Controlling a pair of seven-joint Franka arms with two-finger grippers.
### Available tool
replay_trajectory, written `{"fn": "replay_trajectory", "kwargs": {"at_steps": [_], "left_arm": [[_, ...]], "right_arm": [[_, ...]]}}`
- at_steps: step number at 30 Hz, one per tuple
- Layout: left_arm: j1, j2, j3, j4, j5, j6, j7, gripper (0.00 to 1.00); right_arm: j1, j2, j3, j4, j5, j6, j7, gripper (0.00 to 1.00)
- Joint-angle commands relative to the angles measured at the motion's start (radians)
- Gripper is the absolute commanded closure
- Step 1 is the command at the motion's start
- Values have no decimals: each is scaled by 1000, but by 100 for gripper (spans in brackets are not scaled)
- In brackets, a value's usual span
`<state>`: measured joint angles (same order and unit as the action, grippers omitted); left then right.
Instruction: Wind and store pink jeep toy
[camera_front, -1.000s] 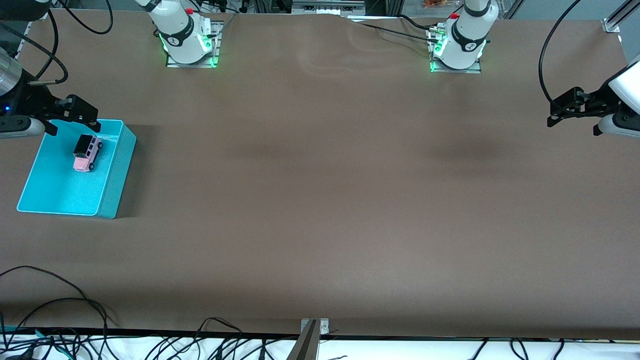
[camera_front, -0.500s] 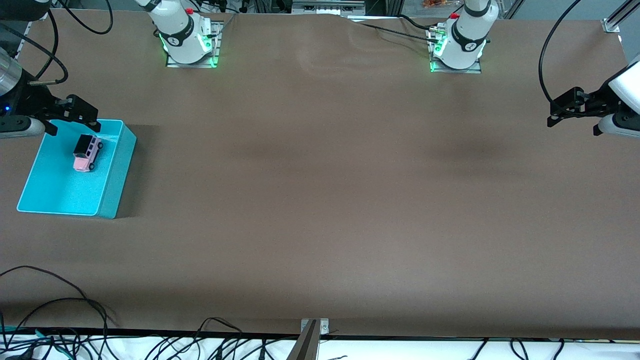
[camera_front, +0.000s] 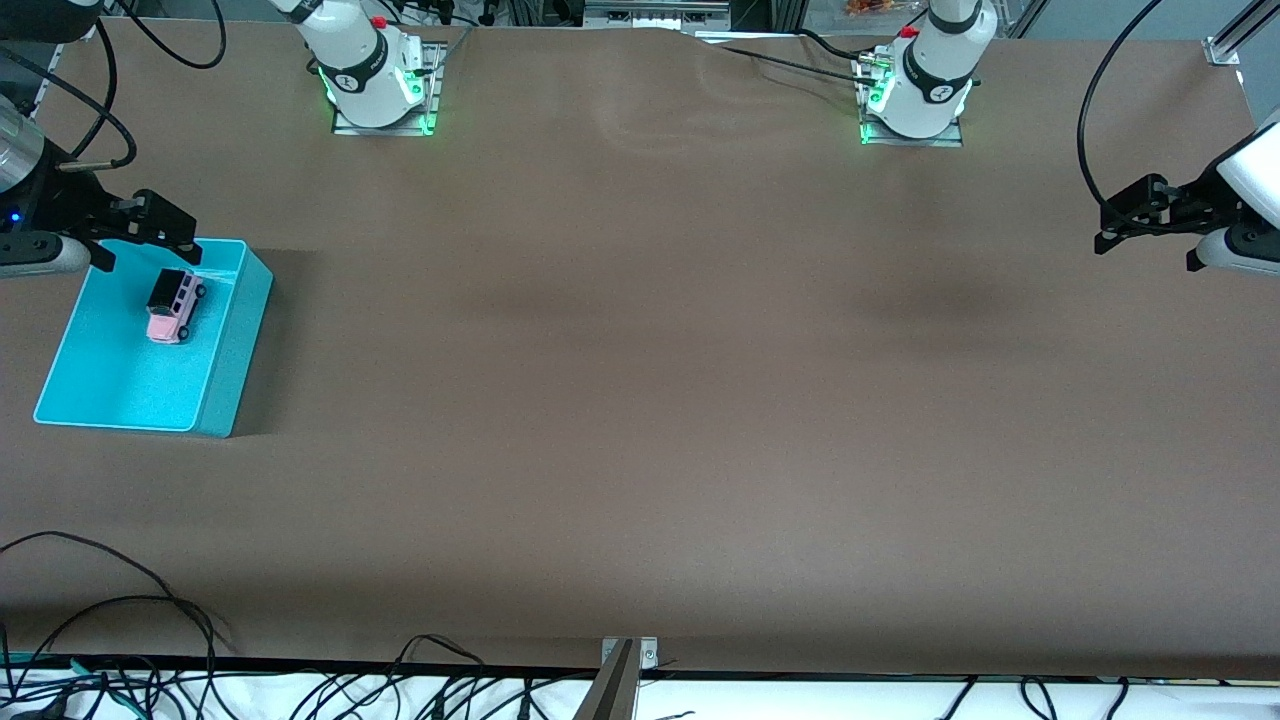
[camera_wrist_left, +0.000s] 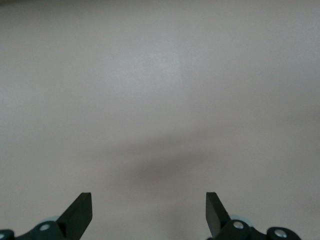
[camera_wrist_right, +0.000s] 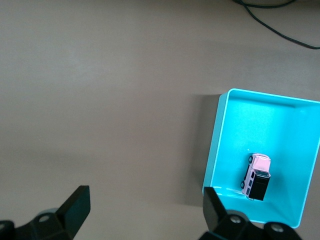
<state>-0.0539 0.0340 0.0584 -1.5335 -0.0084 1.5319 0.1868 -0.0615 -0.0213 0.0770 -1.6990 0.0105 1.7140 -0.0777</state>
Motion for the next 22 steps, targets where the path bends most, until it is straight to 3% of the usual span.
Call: {"fn": "replay_trajectory", "kwargs": {"at_steps": [1,22], "left_arm": [[3,15,-3,39,-12,-13,-3,0],[11,30,3,69,-30,-13,5,0]], "right_arm": [[-3,12,1,32,-9,-24,3,0],[-3,12,1,32,-10,-25,3,0]]}}
